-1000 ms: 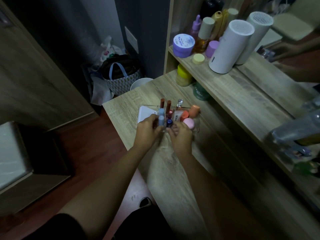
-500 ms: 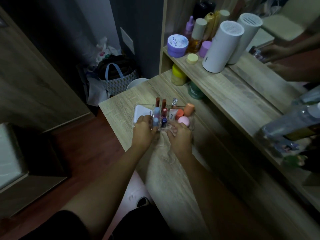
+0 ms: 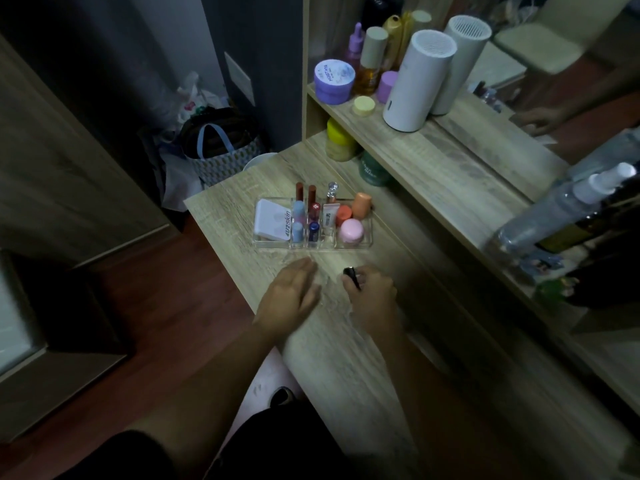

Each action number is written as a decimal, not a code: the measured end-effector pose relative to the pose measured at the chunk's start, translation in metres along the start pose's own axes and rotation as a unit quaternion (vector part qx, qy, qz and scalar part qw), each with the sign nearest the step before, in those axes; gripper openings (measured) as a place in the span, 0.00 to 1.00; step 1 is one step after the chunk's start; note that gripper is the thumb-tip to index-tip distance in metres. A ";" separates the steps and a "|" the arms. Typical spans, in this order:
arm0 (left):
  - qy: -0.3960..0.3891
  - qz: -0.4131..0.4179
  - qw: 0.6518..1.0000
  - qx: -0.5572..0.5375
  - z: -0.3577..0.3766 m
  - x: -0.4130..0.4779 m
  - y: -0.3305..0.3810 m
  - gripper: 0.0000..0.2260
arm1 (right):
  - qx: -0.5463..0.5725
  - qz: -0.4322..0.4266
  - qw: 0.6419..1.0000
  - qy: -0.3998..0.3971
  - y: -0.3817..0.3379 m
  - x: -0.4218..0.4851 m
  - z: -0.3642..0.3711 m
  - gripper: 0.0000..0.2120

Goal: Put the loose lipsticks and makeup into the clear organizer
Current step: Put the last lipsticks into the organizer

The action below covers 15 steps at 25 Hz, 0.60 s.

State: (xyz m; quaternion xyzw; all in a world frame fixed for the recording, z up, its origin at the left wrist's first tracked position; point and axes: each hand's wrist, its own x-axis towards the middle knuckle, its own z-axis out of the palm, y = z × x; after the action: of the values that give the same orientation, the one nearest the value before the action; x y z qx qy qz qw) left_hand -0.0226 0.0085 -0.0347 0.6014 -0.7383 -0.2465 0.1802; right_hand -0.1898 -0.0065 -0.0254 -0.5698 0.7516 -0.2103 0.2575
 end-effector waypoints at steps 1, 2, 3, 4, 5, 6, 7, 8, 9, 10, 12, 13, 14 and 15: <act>-0.018 0.024 0.999 0.032 0.002 -0.001 -0.004 0.23 | 0.045 0.003 0.999 0.001 -0.002 0.002 -0.003 0.11; -0.032 0.042 0.997 0.056 0.004 -0.001 -0.009 0.25 | 0.096 0.007 0.995 0.004 -0.005 0.006 -0.006 0.11; -0.047 0.054 0.995 0.073 0.005 0.000 -0.013 0.26 | 0.142 0.007 0.990 0.009 -0.009 0.011 -0.009 0.12; -0.065 0.064 0.992 0.091 0.006 0.002 -0.017 0.27 | 0.179 0.002 0.984 0.015 -0.013 0.016 -0.012 0.13; -0.084 0.075 0.988 0.110 0.007 0.004 -0.020 0.27 | 0.212 -0.001 0.977 0.020 -0.018 0.021 -0.013 0.13; -0.101 0.085 0.983 0.130 0.008 0.005 -0.023 0.28 | 0.247 -0.003 0.969 0.020 -0.022 0.025 -0.014 0.13; -0.111 0.093 0.979 0.144 0.009 0.005 -0.025 0.28 | 0.282 -0.003 0.959 0.017 -0.027 0.029 -0.014 0.13; -0.114 0.097 0.978 0.147 0.010 0.006 -0.027 0.28 | 0.311 -0.005 0.950 0.015 -0.032 0.033 -0.013 0.14; -0.112 0.101 0.978 0.144 0.011 0.006 -0.027 0.28 | 0.334 -0.007 0.942 0.016 -0.036 0.036 -0.011 0.14; -0.109 0.104 0.979 0.139 0.010 0.006 -0.028 0.28 | 0.351 -0.007 0.936 0.019 -0.039 0.040 -0.009 0.15; -0.106 0.108 0.979 0.133 0.009 0.007 -0.028 0.28 | 0.362 -0.011 0.932 0.027 -0.043 0.047 -0.004 0.16; -0.103 0.111 0.980 0.132 0.009 0.007 -0.028 0.28 | 0.358 -0.019 0.933 0.030 -0.045 0.049 -0.001 0.16; -0.100 0.113 0.980 0.132 0.009 0.007 -0.029 0.28 | 0.350 -0.028 0.936 0.030 -0.045 0.050 0.002 0.16; -0.099 0.113 0.980 0.133 0.009 0.007 -0.029 0.28 | 0.337 -0.036 0.940 0.028 -0.045 0.050 0.005 0.16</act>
State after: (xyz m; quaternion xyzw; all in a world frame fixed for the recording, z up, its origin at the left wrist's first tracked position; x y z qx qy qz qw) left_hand -0.0061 -0.0010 -0.0588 0.5054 -0.8417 -0.1829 0.0512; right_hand -0.1637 -0.0665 -0.0096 -0.4699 0.6226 -0.4765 0.4055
